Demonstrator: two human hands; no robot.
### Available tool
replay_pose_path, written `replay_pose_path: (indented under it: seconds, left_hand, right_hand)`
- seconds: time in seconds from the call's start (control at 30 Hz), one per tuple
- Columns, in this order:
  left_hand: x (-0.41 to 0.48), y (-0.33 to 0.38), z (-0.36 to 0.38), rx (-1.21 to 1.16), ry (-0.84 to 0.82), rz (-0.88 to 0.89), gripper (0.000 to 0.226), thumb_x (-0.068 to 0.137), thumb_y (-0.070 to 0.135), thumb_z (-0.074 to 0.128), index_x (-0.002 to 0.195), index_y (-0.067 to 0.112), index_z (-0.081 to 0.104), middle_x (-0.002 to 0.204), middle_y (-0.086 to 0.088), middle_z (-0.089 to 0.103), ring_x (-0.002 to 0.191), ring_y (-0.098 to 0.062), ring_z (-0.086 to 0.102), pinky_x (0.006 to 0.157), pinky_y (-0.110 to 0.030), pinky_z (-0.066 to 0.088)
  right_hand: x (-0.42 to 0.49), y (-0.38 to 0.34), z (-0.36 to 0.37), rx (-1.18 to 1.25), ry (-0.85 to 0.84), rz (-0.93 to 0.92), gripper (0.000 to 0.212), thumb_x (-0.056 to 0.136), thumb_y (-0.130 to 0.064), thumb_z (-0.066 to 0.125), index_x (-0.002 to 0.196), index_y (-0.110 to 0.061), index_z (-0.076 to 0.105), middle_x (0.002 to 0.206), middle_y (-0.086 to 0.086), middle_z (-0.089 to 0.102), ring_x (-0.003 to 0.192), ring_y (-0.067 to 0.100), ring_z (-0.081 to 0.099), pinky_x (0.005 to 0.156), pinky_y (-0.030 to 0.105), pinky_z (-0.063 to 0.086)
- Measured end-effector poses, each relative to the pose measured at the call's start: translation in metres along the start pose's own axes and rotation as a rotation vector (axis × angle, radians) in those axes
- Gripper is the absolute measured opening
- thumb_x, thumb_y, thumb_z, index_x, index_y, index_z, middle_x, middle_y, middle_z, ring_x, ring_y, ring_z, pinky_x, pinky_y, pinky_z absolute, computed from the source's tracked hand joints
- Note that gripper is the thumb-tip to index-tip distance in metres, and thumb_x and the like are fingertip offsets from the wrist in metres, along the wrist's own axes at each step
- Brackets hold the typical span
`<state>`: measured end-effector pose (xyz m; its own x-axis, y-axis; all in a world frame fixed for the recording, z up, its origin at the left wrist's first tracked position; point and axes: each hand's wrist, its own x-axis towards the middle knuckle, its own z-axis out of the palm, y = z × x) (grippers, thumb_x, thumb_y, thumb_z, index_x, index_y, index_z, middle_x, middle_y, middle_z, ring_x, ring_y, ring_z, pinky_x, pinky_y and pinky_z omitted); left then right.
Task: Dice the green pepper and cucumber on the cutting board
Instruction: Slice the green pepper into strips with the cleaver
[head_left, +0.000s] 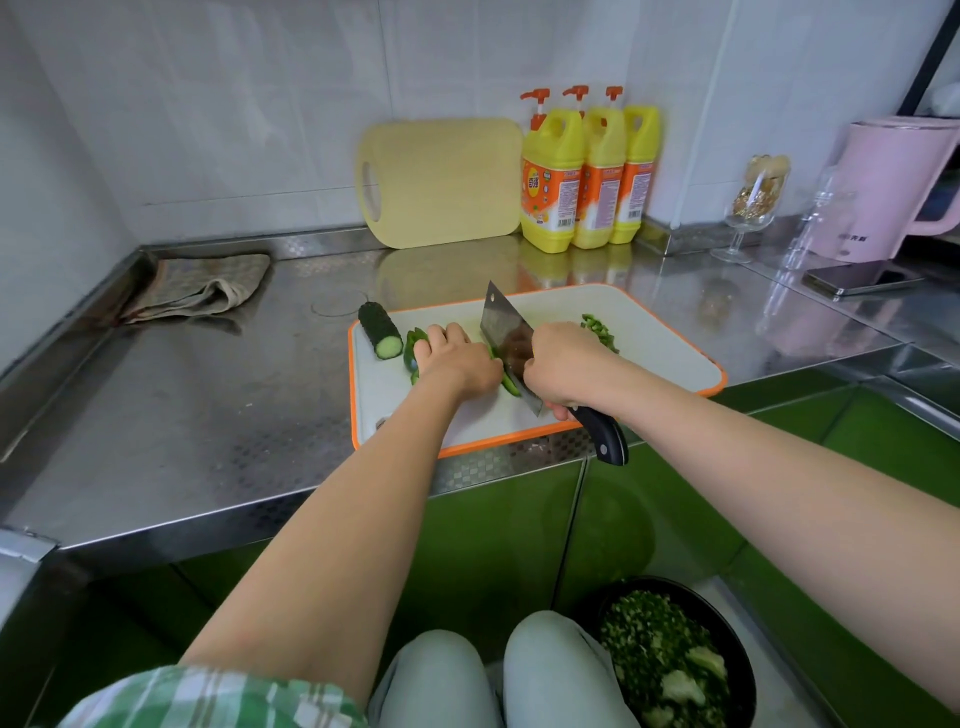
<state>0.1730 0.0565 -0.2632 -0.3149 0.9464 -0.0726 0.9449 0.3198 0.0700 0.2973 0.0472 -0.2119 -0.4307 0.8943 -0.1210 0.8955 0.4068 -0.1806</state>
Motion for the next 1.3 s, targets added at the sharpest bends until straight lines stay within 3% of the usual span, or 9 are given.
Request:
replay_pose_path:
  seconds: [0.1, 0.27, 0.43, 0.63, 0.77, 0.9, 1.07, 1.2, 1.3]
  left_hand:
    - [0.0, 0.0, 0.0, 0.0, -0.008, 0.001, 0.048, 0.101, 0.042, 0.03, 0.133, 0.014, 0.052, 0.143, -0.014, 0.029, 0.13, -0.036, 0.021, 0.106, -0.044, 0.02]
    - [0.0, 0.0, -0.001, -0.005, -0.014, -0.004, 0.046, 0.1, 0.039, 0.031, 0.134, 0.013, 0.05, 0.143, -0.014, 0.029, 0.129, -0.035, 0.022, 0.105, -0.043, 0.021]
    - [0.0, -0.001, -0.001, -0.001, -0.026, 0.001, 0.042, 0.098, 0.035, 0.035, 0.131, 0.015, 0.051, 0.138, -0.013, 0.031, 0.125, -0.034, 0.025, 0.102, -0.041, 0.022]
    - [0.0, 0.0, -0.001, -0.013, -0.007, -0.01, 0.042, 0.099, 0.034, 0.032, 0.13, 0.014, 0.053, 0.137, -0.013, 0.032, 0.124, -0.035, 0.026, 0.103, -0.042, 0.022]
    - [0.001, 0.0, 0.0, -0.014, -0.005, -0.017, 0.044, 0.1, 0.038, 0.032, 0.13, 0.014, 0.053, 0.139, -0.013, 0.032, 0.126, -0.035, 0.025, 0.103, -0.043, 0.021]
    - [0.002, 0.0, 0.0, -0.015, -0.005, -0.018, 0.044, 0.1, 0.039, 0.033, 0.131, 0.014, 0.053, 0.14, -0.013, 0.031, 0.127, -0.036, 0.024, 0.104, -0.043, 0.021]
    - [0.0, -0.001, -0.001, -0.017, -0.023, -0.016, 0.041, 0.096, 0.036, 0.04, 0.129, 0.017, 0.053, 0.137, -0.012, 0.032, 0.123, -0.034, 0.026, 0.104, -0.042, 0.023]
    - [0.0, -0.001, -0.001, -0.015, -0.019, -0.01, 0.043, 0.1, 0.038, 0.031, 0.131, 0.016, 0.051, 0.137, -0.012, 0.032, 0.124, -0.034, 0.026, 0.103, -0.042, 0.023]
    - [0.0, -0.001, -0.002, -0.014, -0.012, -0.003, 0.044, 0.1, 0.04, 0.03, 0.131, 0.016, 0.051, 0.138, -0.012, 0.032, 0.124, -0.033, 0.026, 0.102, -0.042, 0.023]
  right_hand:
    - [0.001, -0.004, -0.002, -0.057, -0.027, -0.005, 0.013, 0.081, 0.002, 0.06, 0.069, -0.003, 0.062, 0.036, 0.003, 0.052, 0.052, 0.019, 0.056, 0.072, 0.03, 0.055]
    - [0.005, -0.007, -0.006, -0.098, -0.067, -0.004, 0.006, 0.078, 0.005, 0.062, 0.075, 0.0, 0.064, 0.045, 0.006, 0.054, 0.051, 0.019, 0.051, 0.067, 0.03, 0.052]
    - [0.016, -0.017, 0.001, -0.113, -0.011, 0.042, 0.026, 0.075, 0.007, 0.06, 0.051, -0.003, 0.054, 0.023, 0.003, 0.041, 0.043, 0.018, 0.05, 0.054, 0.027, 0.047]
    - [0.016, -0.012, -0.001, -0.111, -0.042, 0.013, 0.025, 0.077, 0.003, 0.065, 0.054, -0.003, 0.057, 0.034, 0.005, 0.05, 0.049, 0.018, 0.05, 0.071, 0.029, 0.053]
    - [0.011, -0.003, -0.001, -0.052, -0.05, -0.016, 0.025, 0.083, 0.004, 0.06, 0.06, -0.004, 0.053, 0.046, 0.006, 0.051, 0.046, 0.017, 0.046, 0.05, 0.027, 0.045]
    - [0.016, -0.004, -0.002, -0.089, -0.056, -0.002, 0.018, 0.079, 0.005, 0.062, 0.063, -0.001, 0.058, 0.055, 0.009, 0.054, 0.047, 0.019, 0.048, 0.05, 0.027, 0.044]
    - [0.03, -0.017, 0.002, -0.111, -0.031, 0.057, 0.023, 0.072, 0.008, 0.065, 0.053, -0.002, 0.057, 0.026, 0.006, 0.044, 0.046, 0.021, 0.051, 0.054, 0.026, 0.046]
    - [0.037, -0.004, 0.005, 0.042, -0.012, 0.057, 0.007, 0.08, 0.001, 0.065, 0.074, 0.0, 0.062, 0.069, 0.013, 0.067, 0.061, 0.025, 0.058, 0.065, 0.029, 0.052]
    - [0.044, 0.009, 0.011, 0.228, 0.027, 0.043, 0.014, 0.084, 0.0, 0.061, 0.07, -0.002, 0.058, 0.078, 0.017, 0.066, 0.067, 0.029, 0.06, 0.07, 0.033, 0.056]
